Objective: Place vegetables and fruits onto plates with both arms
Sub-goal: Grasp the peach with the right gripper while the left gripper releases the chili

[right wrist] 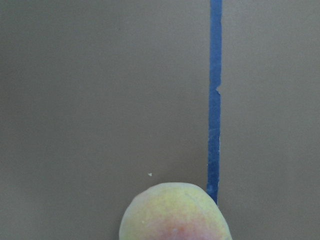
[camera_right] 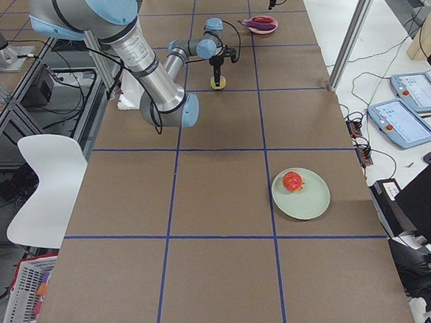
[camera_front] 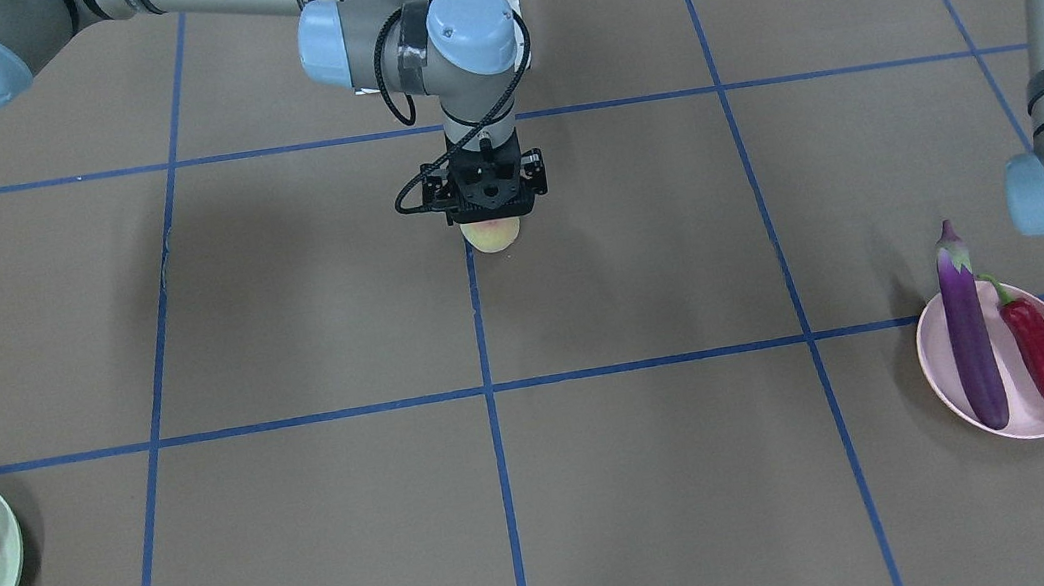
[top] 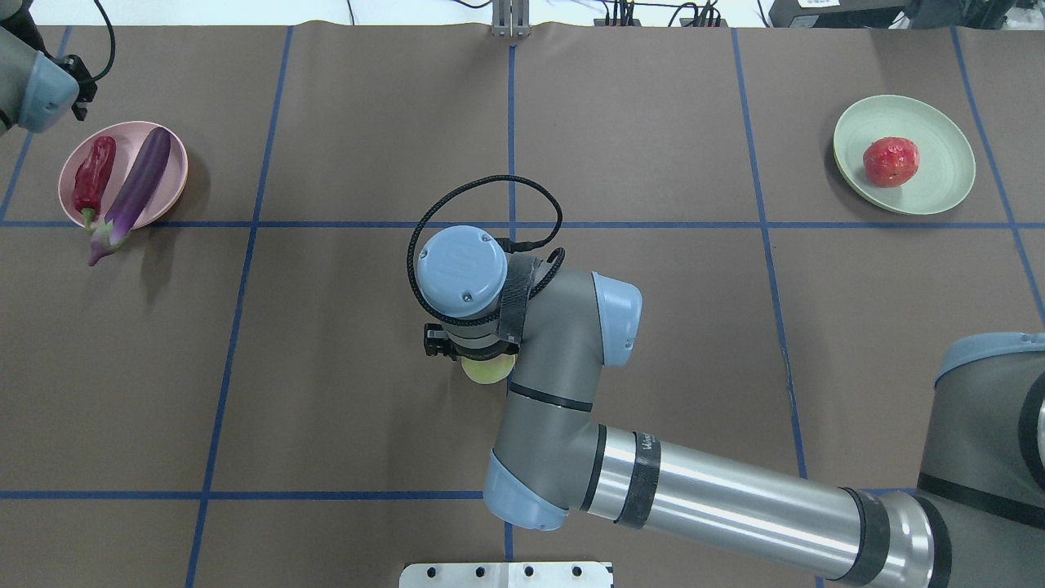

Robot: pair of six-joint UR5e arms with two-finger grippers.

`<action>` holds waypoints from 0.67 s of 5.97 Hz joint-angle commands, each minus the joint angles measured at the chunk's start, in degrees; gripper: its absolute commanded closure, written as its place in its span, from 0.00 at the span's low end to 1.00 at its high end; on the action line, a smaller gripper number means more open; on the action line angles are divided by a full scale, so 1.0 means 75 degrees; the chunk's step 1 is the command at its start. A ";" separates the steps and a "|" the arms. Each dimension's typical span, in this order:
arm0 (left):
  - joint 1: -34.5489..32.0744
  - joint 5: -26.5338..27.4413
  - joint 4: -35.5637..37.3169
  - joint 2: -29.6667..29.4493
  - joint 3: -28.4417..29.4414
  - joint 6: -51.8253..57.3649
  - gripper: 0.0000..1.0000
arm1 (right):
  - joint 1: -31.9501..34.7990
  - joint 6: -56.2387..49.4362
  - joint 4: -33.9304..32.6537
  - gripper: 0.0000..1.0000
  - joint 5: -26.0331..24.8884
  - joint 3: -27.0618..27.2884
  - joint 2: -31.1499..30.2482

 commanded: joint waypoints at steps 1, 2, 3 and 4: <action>-0.0492 0.0033 0.1351 0.0013 -0.1255 0.0152 0.00 | -0.0032 0.0051 0.0032 0.00 -0.0013 -0.0054 0.0005; -0.0669 0.0033 0.2392 0.0036 -0.2121 0.0397 0.00 | -0.0020 0.0109 0.0287 0.20 -0.0013 -0.0066 -0.0030; -0.0845 0.0033 0.2994 0.0268 -0.3000 0.1038 0.00 | -0.0008 0.0110 0.0510 0.97 -0.0001 -0.0054 -0.0100; -0.1009 -0.0013 0.2953 0.1326 -0.4076 0.1671 0.00 | 0.0015 0.0063 0.0675 1.00 -0.0013 0.0050 -0.0228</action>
